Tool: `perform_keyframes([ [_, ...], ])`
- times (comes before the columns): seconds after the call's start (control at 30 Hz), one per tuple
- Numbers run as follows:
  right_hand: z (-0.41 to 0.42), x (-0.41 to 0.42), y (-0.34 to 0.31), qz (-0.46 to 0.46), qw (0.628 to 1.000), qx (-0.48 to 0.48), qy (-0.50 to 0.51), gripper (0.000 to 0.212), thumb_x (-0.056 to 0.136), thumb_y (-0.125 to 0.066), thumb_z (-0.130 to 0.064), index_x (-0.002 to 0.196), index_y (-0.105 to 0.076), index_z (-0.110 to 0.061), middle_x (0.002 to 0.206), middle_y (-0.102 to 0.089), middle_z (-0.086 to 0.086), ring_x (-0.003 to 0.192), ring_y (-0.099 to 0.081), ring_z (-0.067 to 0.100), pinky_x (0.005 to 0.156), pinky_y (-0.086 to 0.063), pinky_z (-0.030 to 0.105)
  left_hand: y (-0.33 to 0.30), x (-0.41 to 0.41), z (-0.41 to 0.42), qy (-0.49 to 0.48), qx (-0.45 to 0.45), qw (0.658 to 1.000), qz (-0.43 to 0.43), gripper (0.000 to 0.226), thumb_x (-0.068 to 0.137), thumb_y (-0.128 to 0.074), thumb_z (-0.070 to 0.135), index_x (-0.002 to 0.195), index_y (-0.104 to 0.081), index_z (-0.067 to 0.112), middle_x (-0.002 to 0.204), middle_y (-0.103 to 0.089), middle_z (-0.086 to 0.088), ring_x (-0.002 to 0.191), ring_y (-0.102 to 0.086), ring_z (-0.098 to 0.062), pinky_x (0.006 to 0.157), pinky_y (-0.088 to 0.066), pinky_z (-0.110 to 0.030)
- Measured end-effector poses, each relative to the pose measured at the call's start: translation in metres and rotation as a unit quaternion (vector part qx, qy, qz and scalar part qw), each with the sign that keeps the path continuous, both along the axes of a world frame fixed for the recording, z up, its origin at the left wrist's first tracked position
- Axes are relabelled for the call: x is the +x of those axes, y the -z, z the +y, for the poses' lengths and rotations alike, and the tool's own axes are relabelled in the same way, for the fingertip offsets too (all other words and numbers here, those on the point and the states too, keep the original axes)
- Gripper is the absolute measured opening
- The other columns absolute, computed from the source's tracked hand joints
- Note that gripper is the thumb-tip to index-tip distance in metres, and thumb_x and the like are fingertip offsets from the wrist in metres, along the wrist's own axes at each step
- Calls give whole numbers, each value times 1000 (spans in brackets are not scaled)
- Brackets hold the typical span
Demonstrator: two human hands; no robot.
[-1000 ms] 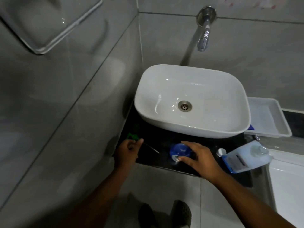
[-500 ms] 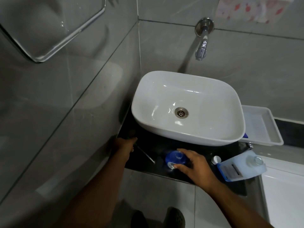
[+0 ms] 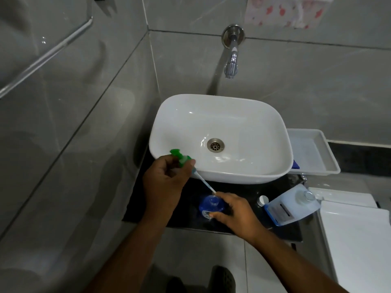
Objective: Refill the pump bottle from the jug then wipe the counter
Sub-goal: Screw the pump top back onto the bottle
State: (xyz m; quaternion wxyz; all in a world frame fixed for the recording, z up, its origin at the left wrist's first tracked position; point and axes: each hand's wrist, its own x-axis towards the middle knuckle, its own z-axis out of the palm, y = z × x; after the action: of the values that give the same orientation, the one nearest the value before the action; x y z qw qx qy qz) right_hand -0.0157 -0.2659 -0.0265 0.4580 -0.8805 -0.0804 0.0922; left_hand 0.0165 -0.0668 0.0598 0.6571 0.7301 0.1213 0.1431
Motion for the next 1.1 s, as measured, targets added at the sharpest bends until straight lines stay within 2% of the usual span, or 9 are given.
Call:
perform_keyframes([
  [0.17,0,0,1,-2,1000,-4,-3,54,73,-78,-30,123,-59,-28,111,-62,-10,100,-60,1,90,-48,18,14,-12,-14,62,122,987,-83,21,68,-83,37,83,-68,31,74,-68,20,60,-61,1,56,-43,-5],
  [0.33,-1,-1,1,2,1000,13,-13,52,74,-77,-30,123,-59,-30,109,-62,-10,99,-60,3,86,-50,19,47,-30,-20,160,218,961,-66,22,67,-81,35,82,-70,24,75,-65,11,66,-58,-4,61,-48,-18],
  [0.53,-1,-1,1,4,1000,27,-7,48,73,-78,-35,117,-60,-33,105,-64,-10,96,-59,3,83,-50,18,63,-33,-21,166,211,962,-37,24,69,-77,33,89,-73,21,88,-65,9,79,-61,-2,70,-48,-14],
  [0.63,-1,-1,-1,-5,999,32,-18,47,74,-76,-36,117,-61,-33,106,-65,-5,96,-60,4,83,-50,19,66,-31,-25,212,246,945,-29,26,70,-74,30,93,-74,19,94,-66,6,78,-59,-3,73,-49,-20],
  [0.7,-1,-1,-1,-6,999,31,-24,45,75,-75,-35,117,-61,-30,106,-65,-3,96,-60,5,83,-50,18,70,-31,-26,242,268,932,-27,32,72,-69,29,103,-73,22,100,-68,7,86,-61,-8,80,-51,-26],
  [0.83,-2,0,2,-20,1000,6,-19,32,76,-77,-26,105,-65,-20,95,-63,0,84,-61,7,73,-49,18,82,-38,-28,240,234,942,-8,56,73,-67,28,128,-59,23,114,-64,9,104,-60,-6,89,-46,-17],
  [0.97,-3,0,3,-25,999,7,-18,31,77,-76,-20,105,-66,-15,96,-65,3,85,-62,11,75,-53,29,81,-42,-41,155,156,972,77,59,54,-76,57,106,-55,39,110,-56,26,102,-54,9,76,-41,-3],
  [1.03,-2,0,3,-25,999,10,-16,28,78,-75,-24,103,-67,-17,94,-64,2,83,-62,11,72,-53,28,80,-39,-42,155,166,972,59,43,59,-79,46,94,-58,35,109,-57,27,103,-56,4,80,-39,-6],
  [1.1,-1,0,3,-24,999,13,-23,36,78,-75,-26,113,-65,-21,100,-65,0,90,-61,9,78,-52,26,83,-37,-39,186,181,965,35,38,69,-78,20,104,-65,25,128,-52,18,116,-54,-6,87,-39,-5],
])
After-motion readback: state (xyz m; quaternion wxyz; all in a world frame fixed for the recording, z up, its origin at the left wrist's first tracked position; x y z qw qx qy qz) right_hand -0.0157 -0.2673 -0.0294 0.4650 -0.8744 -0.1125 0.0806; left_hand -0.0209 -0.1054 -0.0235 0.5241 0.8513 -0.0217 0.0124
